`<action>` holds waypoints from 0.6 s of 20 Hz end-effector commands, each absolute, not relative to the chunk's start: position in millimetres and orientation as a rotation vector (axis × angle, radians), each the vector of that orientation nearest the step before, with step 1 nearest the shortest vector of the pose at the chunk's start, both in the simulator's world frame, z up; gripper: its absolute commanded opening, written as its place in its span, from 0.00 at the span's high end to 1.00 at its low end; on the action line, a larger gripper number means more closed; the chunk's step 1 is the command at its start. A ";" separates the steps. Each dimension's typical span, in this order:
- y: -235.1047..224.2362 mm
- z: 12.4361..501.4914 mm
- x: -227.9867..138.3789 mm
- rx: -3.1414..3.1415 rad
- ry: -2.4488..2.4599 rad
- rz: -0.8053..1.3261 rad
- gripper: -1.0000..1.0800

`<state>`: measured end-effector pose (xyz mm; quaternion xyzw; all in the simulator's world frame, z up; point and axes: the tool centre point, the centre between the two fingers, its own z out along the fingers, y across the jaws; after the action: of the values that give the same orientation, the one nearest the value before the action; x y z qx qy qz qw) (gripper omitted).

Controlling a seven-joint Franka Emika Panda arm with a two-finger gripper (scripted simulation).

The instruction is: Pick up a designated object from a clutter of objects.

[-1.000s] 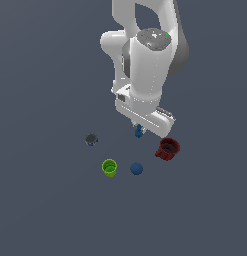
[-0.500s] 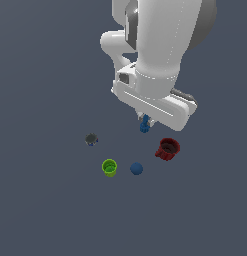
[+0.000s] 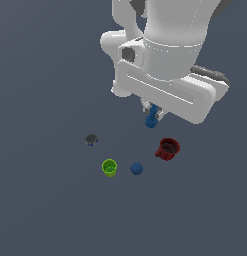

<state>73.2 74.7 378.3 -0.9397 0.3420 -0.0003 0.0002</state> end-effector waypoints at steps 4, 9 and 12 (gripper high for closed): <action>76.7 398.9 84.1 -2.952 1.074 0.000 1.00; 77.8 409.0 89.8 -2.952 1.074 0.000 1.00; 78.1 411.8 91.6 -2.952 1.074 0.000 1.00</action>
<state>90.6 77.9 410.1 -0.9397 0.3420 -0.0001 0.0000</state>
